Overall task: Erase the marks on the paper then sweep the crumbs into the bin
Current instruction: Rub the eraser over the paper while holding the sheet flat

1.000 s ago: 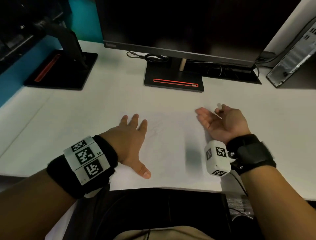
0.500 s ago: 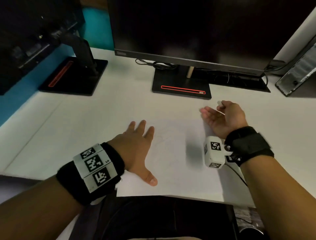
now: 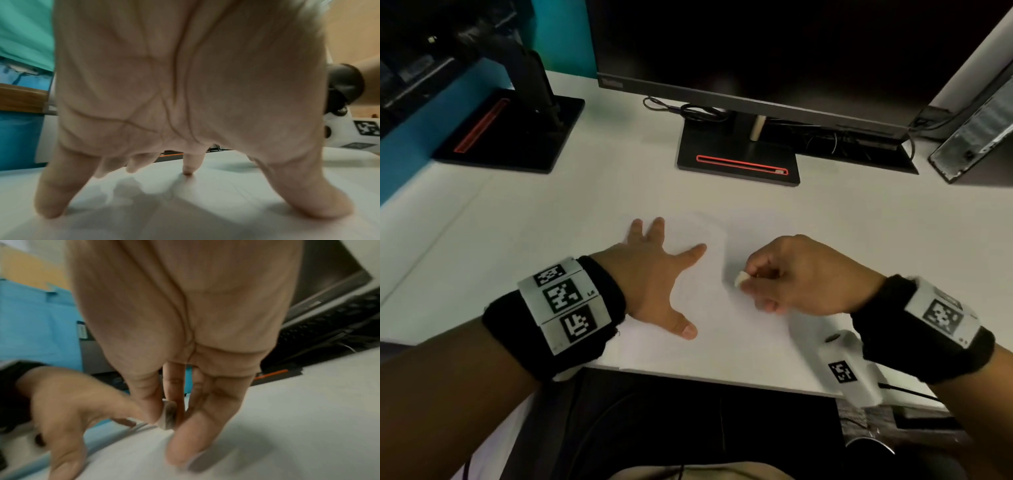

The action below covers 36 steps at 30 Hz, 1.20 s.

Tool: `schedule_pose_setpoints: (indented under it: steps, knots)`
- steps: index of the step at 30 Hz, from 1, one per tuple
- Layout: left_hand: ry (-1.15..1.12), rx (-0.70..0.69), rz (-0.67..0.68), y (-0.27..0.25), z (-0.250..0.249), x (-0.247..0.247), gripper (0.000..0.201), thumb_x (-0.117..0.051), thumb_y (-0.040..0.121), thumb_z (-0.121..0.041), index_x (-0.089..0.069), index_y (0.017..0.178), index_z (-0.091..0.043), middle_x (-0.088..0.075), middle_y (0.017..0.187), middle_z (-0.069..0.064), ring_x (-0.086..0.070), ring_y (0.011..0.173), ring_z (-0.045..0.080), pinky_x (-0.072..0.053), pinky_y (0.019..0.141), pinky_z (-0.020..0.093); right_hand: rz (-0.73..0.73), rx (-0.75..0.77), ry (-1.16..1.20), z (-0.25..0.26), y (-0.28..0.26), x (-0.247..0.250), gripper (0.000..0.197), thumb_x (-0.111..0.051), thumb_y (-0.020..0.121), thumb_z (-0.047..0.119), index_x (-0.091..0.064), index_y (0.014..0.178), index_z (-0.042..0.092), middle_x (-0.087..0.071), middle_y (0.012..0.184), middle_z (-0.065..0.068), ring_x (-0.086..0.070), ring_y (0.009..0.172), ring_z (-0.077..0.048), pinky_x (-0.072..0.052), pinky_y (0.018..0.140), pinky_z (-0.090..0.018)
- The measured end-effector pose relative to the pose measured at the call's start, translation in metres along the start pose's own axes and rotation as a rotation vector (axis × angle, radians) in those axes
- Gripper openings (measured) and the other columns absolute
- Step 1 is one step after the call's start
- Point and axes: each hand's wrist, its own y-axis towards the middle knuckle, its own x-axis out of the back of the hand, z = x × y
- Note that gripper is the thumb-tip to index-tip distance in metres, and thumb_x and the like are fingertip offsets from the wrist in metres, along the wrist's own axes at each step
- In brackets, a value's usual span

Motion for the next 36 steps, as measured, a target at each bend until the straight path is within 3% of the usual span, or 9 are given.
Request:
schedule_pose_setpoints:
  steps: [3,6,10,14,18,25,29,33,36]
  knots:
    - [0.070,-0.037,-0.061,0.005,-0.005,0.002,0.121,-0.064,0.075,-0.078,0.016,0.156,-0.039,0.035,0.160,0.011,0.032,0.145,0.041,-0.003,0.120,0.064,-0.144,0.171,-0.142,-0.003,-0.004,-0.004,0.042,-0.065,0.098,0.029,-0.057,0.057,0.023,-0.051,0.051,0.005,-0.043,0.050,-0.012,-0.036,0.053,-0.017]
    - [0.000,-0.124,-0.032,0.006,-0.008,0.001,0.104,-0.067,0.082,-0.067,0.009,0.152,-0.056,0.030,0.163,0.002,0.026,0.149,0.035,-0.006,0.120,0.064,-0.162,0.219,-0.137,-0.008,-0.005,-0.010,0.040,-0.069,0.095,0.023,-0.062,0.061,0.041,-0.052,0.051,0.016,-0.048,0.051,-0.011,-0.036,0.055,-0.012]
    - [-0.027,-0.136,0.002,0.005,-0.008,0.005,0.100,-0.069,0.081,-0.066,0.006,0.147,-0.066,0.026,0.165,0.001,0.023,0.150,0.034,-0.016,0.120,0.058,-0.115,0.221,-0.196,-0.007,-0.009,-0.016,0.006,-0.071,0.090,0.021,-0.072,0.094,0.025,-0.060,0.063,0.009,-0.055,0.058,-0.011,-0.045,0.057,-0.021]
    - [-0.028,-0.138,0.006,0.004,-0.008,0.007,0.101,-0.070,0.079,-0.066,0.004,0.148,-0.065,0.026,0.165,0.001,0.024,0.150,0.033,-0.019,0.121,0.056,-0.117,0.228,-0.280,-0.008,-0.013,-0.008,0.003,-0.070,0.084,0.024,-0.069,0.085,0.025,-0.057,0.072,0.010,-0.053,0.065,-0.004,-0.041,0.061,-0.016]
    - [-0.032,-0.139,0.003,0.005,-0.008,0.005,0.101,-0.071,0.079,-0.066,0.004,0.147,-0.066,0.026,0.164,0.000,0.024,0.150,0.032,-0.018,0.121,0.056,-0.050,0.231,-0.286,-0.002,-0.013,-0.018,0.005,-0.061,0.085,0.021,-0.060,0.082,0.018,-0.058,0.072,0.003,-0.054,0.065,-0.011,-0.049,0.062,-0.034]
    - [-0.010,-0.124,-0.006,0.007,-0.009,0.002,0.107,-0.070,0.075,-0.071,0.009,0.146,-0.066,0.029,0.163,0.000,0.026,0.149,0.035,-0.013,0.119,0.063,-0.128,0.227,-0.276,-0.005,-0.006,-0.018,0.018,-0.064,0.088,0.018,-0.058,0.073,0.010,-0.055,0.058,-0.001,-0.049,0.052,-0.017,-0.044,0.055,-0.031]
    - [-0.002,-0.121,-0.009,0.008,-0.009,0.000,0.110,-0.070,0.073,-0.073,0.011,0.146,-0.066,0.029,0.163,0.002,0.025,0.149,0.037,-0.008,0.118,0.066,-0.021,0.284,-0.275,0.010,-0.011,-0.033,0.021,-0.063,0.089,0.021,-0.059,0.073,0.008,-0.056,0.058,-0.002,-0.051,0.054,-0.019,-0.044,0.055,-0.029]
    - [-0.006,-0.117,-0.009,0.008,-0.009,0.000,0.110,-0.071,0.073,-0.073,0.011,0.146,-0.065,0.029,0.163,0.002,0.025,0.149,0.037,-0.009,0.119,0.066,-0.145,0.183,-0.274,-0.002,-0.001,-0.019,0.022,-0.063,0.086,0.019,-0.056,0.068,0.009,-0.051,0.055,-0.001,-0.044,0.049,-0.016,-0.041,0.054,-0.030]
    - [-0.005,-0.120,-0.016,0.008,-0.008,-0.001,0.111,-0.071,0.072,-0.074,0.011,0.146,-0.065,0.028,0.164,0.002,0.024,0.149,0.038,-0.009,0.118,0.066,-0.057,0.263,-0.253,0.010,-0.008,-0.033,0.023,-0.064,0.087,0.022,-0.057,0.069,0.010,-0.052,0.055,0.001,-0.047,0.051,-0.018,-0.041,0.054,-0.026]
